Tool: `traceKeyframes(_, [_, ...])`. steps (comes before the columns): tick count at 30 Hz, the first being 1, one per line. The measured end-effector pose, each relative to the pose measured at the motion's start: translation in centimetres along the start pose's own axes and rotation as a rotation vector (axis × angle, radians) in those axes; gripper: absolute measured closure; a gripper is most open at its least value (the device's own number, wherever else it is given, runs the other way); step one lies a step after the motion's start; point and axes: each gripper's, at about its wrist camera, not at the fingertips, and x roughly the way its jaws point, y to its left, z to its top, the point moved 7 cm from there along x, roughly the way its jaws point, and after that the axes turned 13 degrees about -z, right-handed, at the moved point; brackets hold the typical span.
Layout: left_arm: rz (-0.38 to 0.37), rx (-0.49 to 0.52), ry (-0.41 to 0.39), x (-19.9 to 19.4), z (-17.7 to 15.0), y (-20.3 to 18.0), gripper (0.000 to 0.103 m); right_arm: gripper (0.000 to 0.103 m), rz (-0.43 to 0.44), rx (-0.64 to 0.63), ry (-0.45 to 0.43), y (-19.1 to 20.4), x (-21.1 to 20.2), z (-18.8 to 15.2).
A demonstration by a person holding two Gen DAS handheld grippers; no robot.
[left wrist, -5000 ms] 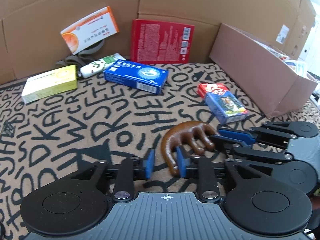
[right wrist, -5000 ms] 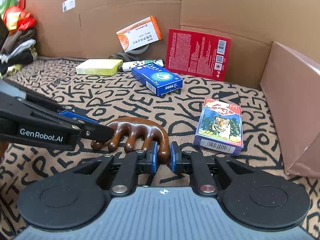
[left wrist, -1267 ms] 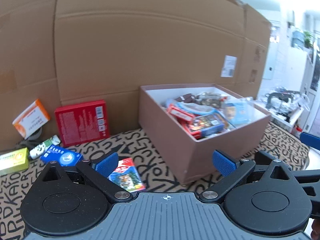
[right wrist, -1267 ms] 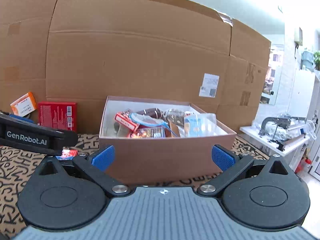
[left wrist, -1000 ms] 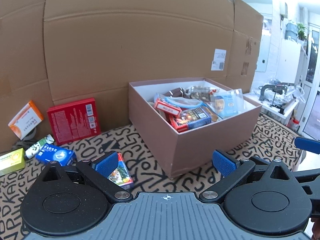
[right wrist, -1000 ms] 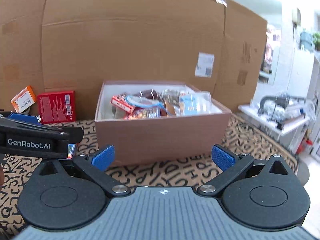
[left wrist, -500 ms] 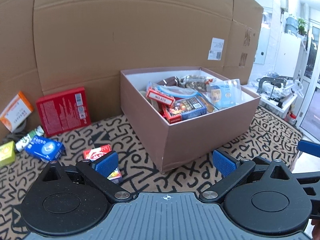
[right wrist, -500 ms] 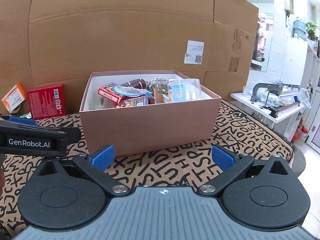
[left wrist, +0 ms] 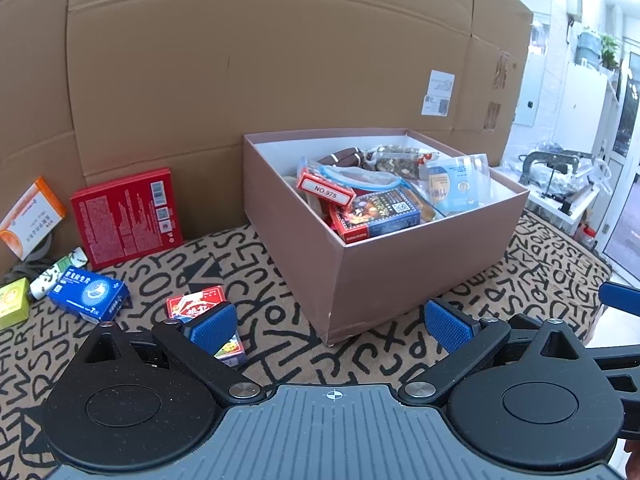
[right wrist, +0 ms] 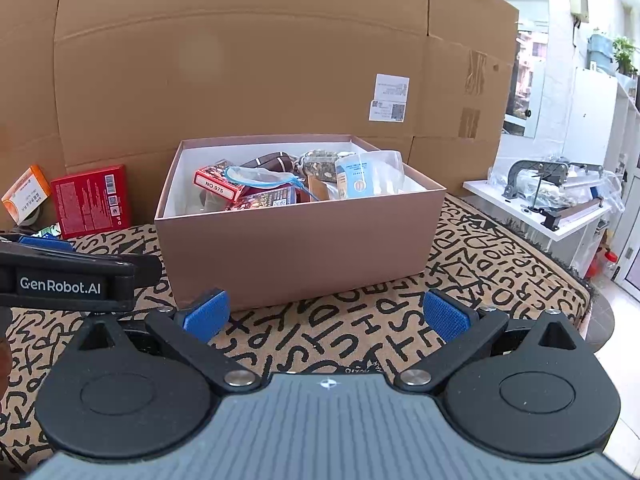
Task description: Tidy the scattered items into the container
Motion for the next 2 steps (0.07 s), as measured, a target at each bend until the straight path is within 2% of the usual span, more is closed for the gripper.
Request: traceKeyframes(2, [0.004,0.001,-0.001,-0.02,-0.01,0.0,0.0,0.001,0.001,-0.004,0.001,0.09,0.09,0.03])
